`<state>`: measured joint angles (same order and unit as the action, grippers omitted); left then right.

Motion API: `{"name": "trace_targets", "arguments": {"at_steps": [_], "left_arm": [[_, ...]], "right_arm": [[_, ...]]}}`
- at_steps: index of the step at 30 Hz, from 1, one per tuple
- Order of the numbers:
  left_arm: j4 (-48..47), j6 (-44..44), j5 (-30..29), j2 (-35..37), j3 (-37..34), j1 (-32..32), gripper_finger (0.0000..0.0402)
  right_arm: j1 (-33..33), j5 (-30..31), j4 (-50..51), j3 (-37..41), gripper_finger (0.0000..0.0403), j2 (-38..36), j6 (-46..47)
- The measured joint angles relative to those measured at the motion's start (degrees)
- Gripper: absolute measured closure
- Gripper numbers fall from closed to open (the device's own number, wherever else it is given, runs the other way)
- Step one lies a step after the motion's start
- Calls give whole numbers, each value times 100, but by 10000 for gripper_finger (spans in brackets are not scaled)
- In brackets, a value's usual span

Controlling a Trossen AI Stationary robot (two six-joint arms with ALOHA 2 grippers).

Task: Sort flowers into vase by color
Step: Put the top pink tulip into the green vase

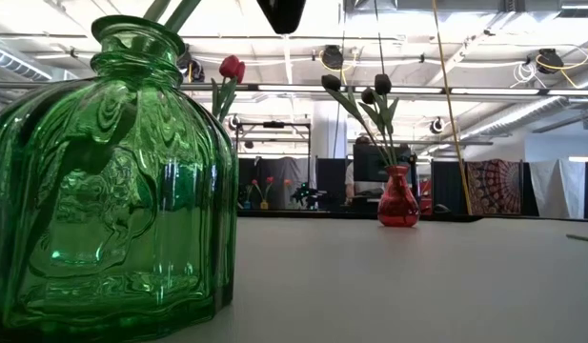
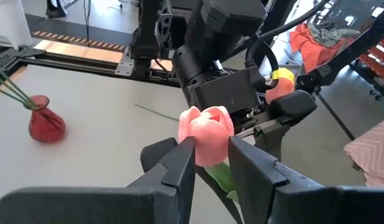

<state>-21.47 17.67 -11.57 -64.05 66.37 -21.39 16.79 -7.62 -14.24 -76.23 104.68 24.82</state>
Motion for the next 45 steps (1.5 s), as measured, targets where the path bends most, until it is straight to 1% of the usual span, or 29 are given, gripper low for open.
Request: {"name": "trace_targets", "arguments": {"at_steps": [4, 7, 13, 19, 26, 29, 35, 40, 45], "left_arm": [[-2, 0, 61, 0, 0, 0, 300], [-5, -2, 61, 0, 0, 0, 300], [-9, -49, 59, 0, 0, 0, 300], [-8, -138, 43, 0, 0, 4, 300], [45, -162, -76, 0, 0, 4, 300], [285, -163, -88, 0, 0, 5, 300], [448, -151, -366, -11, 0, 166, 300], [507, -146, -363, -11, 0, 286, 300], [890, -43, -221, -39, 0, 402, 300]], "right_arm": [[52, -33, -2, 0, 184, 0, -37], [104, -175, -5, 0, 188, 0, -122], [239, -188, -7, 0, 200, 0, -151], [323, -188, -7, 0, 202, 0, -151], [322, -192, -7, 0, 202, 0, -103], [320, -190, -7, 0, 202, 0, -113], [291, -129, 9, 0, 201, 0, -149], [278, -125, 277, 0, 186, 0, -170], [281, -125, 411, 0, 166, 0, -155]]}}
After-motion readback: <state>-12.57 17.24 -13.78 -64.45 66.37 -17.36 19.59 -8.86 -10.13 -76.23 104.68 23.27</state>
